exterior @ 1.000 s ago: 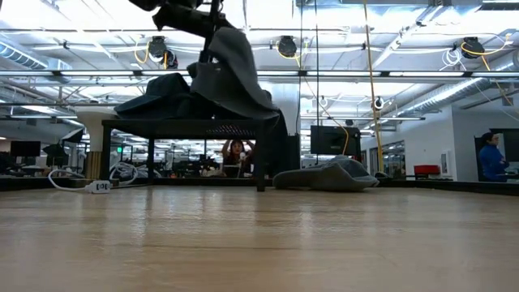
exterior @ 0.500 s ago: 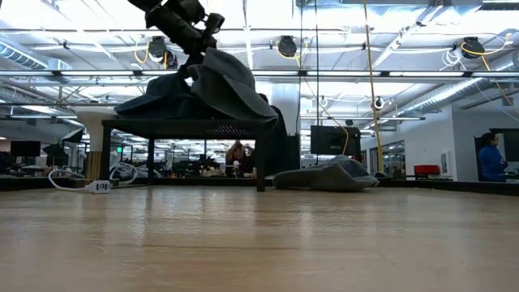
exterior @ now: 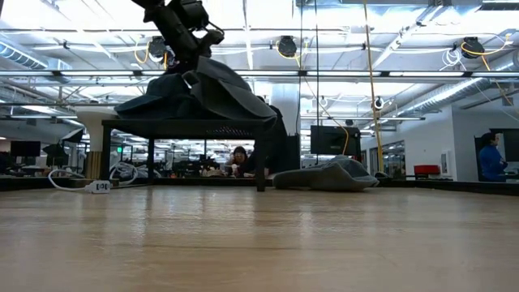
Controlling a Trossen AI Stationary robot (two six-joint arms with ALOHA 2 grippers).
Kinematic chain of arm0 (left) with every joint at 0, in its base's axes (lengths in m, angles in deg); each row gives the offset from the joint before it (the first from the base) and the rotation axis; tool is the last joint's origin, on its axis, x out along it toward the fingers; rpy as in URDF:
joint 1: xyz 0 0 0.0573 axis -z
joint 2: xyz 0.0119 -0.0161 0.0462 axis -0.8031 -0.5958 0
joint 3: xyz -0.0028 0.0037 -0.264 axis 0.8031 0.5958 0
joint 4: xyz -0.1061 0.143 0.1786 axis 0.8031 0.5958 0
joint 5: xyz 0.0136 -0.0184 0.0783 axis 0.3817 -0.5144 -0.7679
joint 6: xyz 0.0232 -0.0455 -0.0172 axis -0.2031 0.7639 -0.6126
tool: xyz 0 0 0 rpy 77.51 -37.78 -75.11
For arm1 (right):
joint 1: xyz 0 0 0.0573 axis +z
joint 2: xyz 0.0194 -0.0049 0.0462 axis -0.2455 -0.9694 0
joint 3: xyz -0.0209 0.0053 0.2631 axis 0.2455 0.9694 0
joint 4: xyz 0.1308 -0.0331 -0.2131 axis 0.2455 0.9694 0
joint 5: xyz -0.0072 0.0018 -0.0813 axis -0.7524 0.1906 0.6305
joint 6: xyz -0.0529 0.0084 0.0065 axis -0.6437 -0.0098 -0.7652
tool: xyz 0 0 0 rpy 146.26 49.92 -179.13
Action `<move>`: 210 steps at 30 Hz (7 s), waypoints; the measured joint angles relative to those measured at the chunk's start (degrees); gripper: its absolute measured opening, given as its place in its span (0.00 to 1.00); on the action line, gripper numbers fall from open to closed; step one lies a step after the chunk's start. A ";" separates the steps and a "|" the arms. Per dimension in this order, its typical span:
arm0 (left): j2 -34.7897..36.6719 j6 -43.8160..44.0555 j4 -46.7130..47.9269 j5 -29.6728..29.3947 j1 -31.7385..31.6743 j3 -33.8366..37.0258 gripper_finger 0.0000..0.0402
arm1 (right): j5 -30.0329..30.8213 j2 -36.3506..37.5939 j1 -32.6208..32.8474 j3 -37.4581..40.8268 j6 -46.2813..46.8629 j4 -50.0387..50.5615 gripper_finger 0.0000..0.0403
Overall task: Pick & Place hat
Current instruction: Stack the left gray cap on the other gray cap on the shelf, then stack the gray cap on the other gray cap on the shelf
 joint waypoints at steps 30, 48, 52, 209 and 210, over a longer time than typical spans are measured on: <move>13.46 1.37 -0.76 -3.37 -2.48 -0.02 0.85 | 17.35 -3.77 -0.09 0.02 -1.47 11.65 0.40; 24.63 2.16 -3.61 -3.11 -2.48 -0.02 0.76 | 50.49 -21.23 0.54 1.35 -16.76 27.85 0.63; 25.55 2.75 -4.48 -2.14 -2.48 -0.02 0.77 | 55.89 -23.76 2.16 7.05 -22.65 20.62 0.63; 8.11 18.04 -80.19 24.21 12.16 0.02 0.79 | 20.87 -48.60 -3.60 -29.98 1.16 -79.53 0.02; 8.11 17.91 -80.28 24.24 12.35 0.02 0.79 | 20.90 -48.82 -3.61 -30.03 1.51 -79.67 0.02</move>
